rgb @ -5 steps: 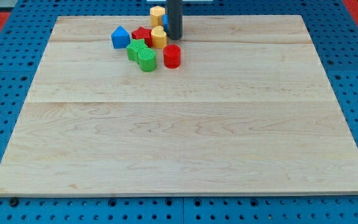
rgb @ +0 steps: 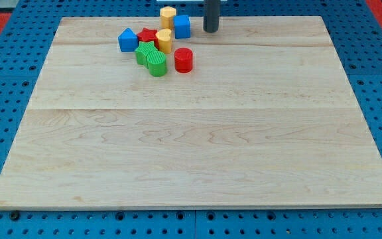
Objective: Push blue cube in between the yellow hexagon and yellow heart
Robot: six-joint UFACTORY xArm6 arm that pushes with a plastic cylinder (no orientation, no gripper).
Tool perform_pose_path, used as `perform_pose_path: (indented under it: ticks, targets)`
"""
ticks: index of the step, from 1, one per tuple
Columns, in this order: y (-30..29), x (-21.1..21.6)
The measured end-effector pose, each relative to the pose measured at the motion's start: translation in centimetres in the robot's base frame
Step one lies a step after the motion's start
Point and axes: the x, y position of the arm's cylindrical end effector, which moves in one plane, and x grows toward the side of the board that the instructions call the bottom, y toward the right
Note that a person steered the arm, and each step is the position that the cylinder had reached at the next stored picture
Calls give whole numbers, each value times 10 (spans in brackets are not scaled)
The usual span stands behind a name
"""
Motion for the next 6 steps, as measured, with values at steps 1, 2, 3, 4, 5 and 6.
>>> perform_pose_path:
  ticks: [1,2,3,4,5,6]
  targets:
    - [-9,-10]
    - [-24,-10]
    - [-31,-5]
    - [-58,32]
    - [-61,44]
    - [-37,46]
